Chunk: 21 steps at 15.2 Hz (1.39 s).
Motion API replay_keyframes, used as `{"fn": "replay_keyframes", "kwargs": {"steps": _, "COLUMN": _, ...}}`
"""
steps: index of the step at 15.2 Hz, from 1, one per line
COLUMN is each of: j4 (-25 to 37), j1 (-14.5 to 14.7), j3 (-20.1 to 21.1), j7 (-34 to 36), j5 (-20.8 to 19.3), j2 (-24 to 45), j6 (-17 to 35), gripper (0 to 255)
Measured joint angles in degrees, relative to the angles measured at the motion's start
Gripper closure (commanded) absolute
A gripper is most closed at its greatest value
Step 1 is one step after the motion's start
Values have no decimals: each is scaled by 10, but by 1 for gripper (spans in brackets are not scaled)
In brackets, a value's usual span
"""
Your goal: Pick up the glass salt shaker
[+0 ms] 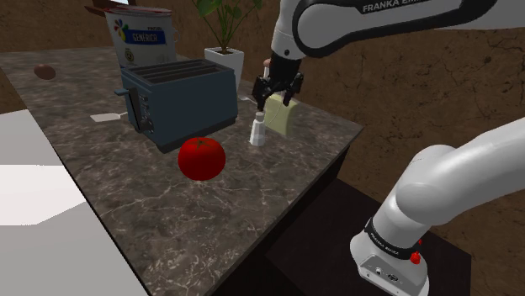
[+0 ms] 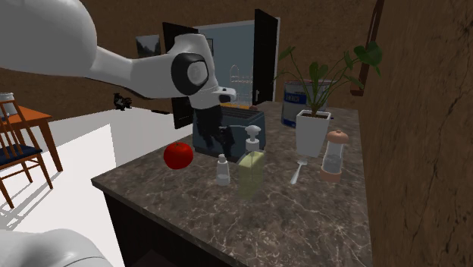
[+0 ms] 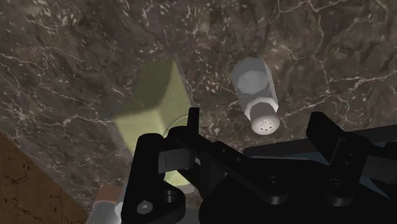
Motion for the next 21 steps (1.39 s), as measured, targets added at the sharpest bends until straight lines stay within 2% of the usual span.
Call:
{"fn": "replay_keyframes", "kwargs": {"steps": 4, "j4": 1, "j1": -16, "j3": 37, "j7": 78, "j5": -11, "j2": 59, "j6": 55, "gripper": 0}}
{"fn": "replay_keyframes", "kwargs": {"steps": 11, "j4": -36, "j1": -20, "j3": 47, "j7": 96, "j5": -16, "j2": 80, "j6": 114, "gripper": 0}}
{"fn": "replay_keyframes", "kwargs": {"steps": 12, "j4": -38, "j1": -20, "j3": 48, "j7": 98, "j5": -16, "j2": 82, "j6": 117, "gripper": 255}}
{"fn": "replay_keyframes", "kwargs": {"steps": 21, "j4": -40, "j1": -20, "j3": 49, "j7": 99, "j5": -17, "j2": 82, "j6": 120, "gripper": 255}}
